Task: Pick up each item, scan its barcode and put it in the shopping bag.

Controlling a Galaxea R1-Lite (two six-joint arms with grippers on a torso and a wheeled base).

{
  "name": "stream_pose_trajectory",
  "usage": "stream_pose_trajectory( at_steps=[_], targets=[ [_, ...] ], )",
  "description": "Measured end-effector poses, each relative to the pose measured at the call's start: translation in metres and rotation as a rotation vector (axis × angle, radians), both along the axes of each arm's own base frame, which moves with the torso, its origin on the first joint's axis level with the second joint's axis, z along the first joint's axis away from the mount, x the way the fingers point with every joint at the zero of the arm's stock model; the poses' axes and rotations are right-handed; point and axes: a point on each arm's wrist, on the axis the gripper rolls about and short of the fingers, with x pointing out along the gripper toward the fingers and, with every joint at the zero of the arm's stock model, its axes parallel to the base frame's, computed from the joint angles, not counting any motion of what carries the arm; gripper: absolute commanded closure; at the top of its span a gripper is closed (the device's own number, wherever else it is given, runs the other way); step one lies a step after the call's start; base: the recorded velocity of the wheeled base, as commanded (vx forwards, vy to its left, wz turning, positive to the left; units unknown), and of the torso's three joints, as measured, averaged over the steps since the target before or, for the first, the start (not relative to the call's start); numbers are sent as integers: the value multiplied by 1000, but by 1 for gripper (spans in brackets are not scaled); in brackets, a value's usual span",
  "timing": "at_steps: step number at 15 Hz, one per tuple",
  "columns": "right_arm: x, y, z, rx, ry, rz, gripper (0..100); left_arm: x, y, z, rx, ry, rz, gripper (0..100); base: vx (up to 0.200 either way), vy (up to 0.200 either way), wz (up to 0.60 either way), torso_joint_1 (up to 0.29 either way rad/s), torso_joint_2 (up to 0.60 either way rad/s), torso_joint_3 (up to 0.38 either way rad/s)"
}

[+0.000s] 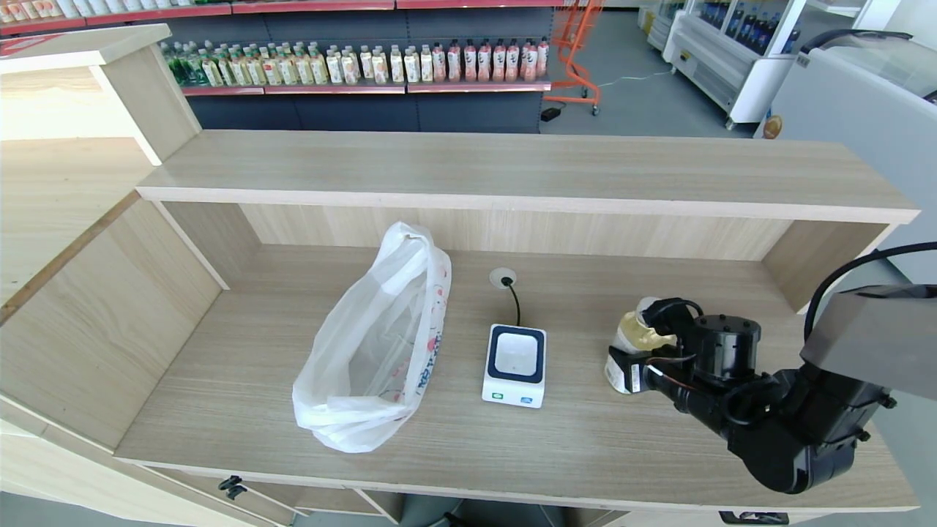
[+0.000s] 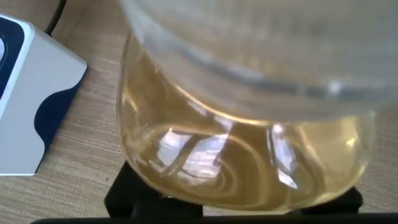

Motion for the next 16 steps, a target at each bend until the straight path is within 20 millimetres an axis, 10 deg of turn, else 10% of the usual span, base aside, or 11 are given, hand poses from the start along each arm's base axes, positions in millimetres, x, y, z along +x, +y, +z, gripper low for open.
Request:
stream_pose_trajectory(
  at_steps=[11, 16],
  targets=[
    [-6, -5, 13, -13, -32, -2, 100, 0, 0, 0, 1, 0, 0, 0, 0, 0, 0, 0, 0, 0],
    [-23, -17, 84, 191, 111, 233, 100, 0, 0, 0, 0, 0, 0, 0, 0, 0, 0, 0, 0, 0]
  ],
)
